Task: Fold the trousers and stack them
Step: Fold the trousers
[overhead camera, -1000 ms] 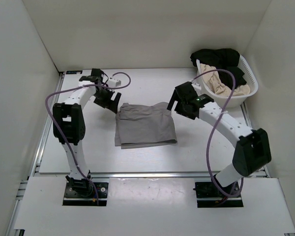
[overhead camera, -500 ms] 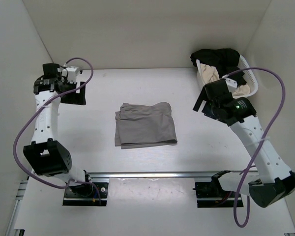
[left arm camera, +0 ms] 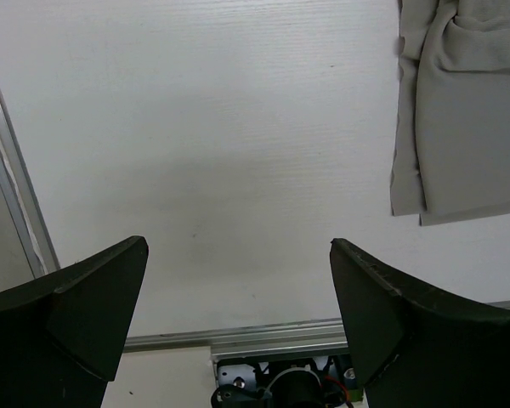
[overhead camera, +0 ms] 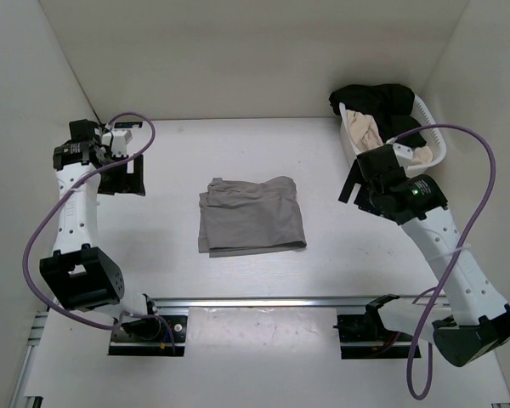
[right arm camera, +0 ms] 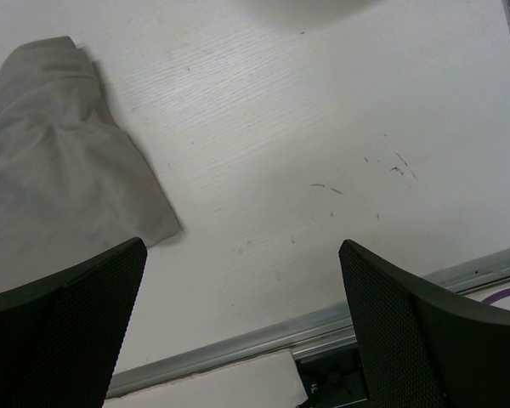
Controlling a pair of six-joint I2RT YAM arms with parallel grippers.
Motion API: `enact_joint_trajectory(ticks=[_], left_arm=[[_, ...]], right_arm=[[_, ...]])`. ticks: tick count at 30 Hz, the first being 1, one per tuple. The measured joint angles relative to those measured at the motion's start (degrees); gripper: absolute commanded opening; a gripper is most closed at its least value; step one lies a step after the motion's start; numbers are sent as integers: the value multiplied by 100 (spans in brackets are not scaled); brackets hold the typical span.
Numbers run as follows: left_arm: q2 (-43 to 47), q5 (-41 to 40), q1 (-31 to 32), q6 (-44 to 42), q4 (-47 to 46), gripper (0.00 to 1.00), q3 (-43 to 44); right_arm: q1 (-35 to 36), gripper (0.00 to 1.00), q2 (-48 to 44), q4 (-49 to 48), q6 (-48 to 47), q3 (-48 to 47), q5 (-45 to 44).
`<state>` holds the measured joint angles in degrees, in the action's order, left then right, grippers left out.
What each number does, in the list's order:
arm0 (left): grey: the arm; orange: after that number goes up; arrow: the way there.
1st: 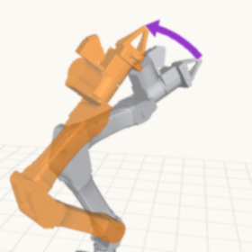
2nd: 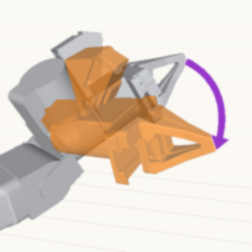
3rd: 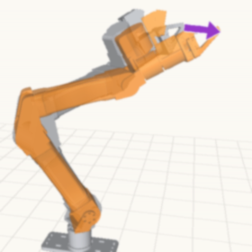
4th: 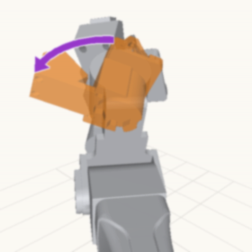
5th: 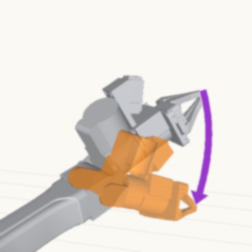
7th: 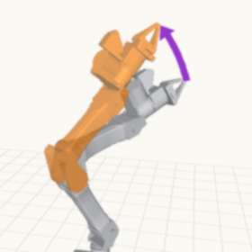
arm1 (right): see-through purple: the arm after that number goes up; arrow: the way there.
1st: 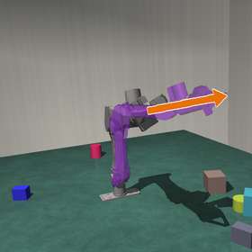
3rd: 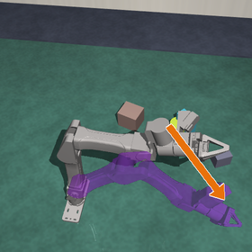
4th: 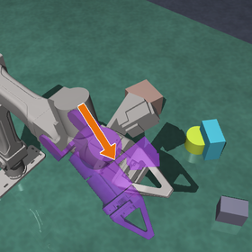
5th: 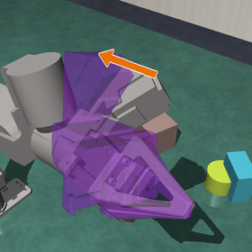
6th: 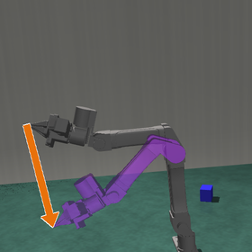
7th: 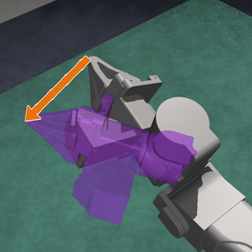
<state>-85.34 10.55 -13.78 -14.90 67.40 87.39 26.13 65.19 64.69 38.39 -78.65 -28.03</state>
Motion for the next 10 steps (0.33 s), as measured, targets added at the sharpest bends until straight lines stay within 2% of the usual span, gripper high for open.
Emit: enact_joint_trajectory(ticks=[10], left_arm=[[240,0,0,0,31,100,-142]], right_arm=[[0,99,-254,-22,-105,275,20]])
